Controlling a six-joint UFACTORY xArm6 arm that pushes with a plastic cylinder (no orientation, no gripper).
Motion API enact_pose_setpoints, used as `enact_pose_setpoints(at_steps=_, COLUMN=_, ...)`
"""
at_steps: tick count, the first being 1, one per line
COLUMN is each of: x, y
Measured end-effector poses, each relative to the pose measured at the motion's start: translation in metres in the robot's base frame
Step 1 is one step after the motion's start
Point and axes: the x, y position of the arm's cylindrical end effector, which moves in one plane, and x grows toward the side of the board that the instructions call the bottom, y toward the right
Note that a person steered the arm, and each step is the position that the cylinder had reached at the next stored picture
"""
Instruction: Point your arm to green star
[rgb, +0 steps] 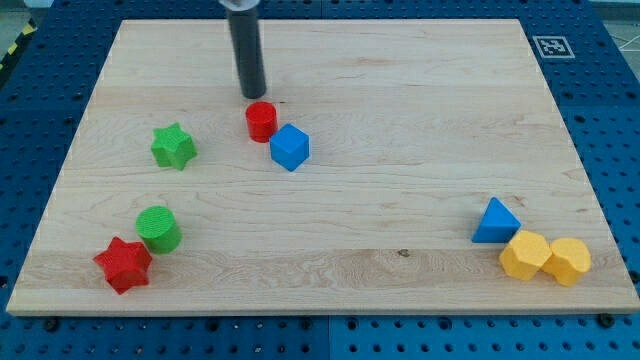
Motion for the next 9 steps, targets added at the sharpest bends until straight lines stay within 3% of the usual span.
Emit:
enact_pose_setpoints(at_steps=2, x=0.000, y=-0.064)
enact_pose_setpoints(at_steps=5, x=0.044, y=-0.128)
enact_pose_setpoints(at_steps=9, x=0.147, y=-0.108)
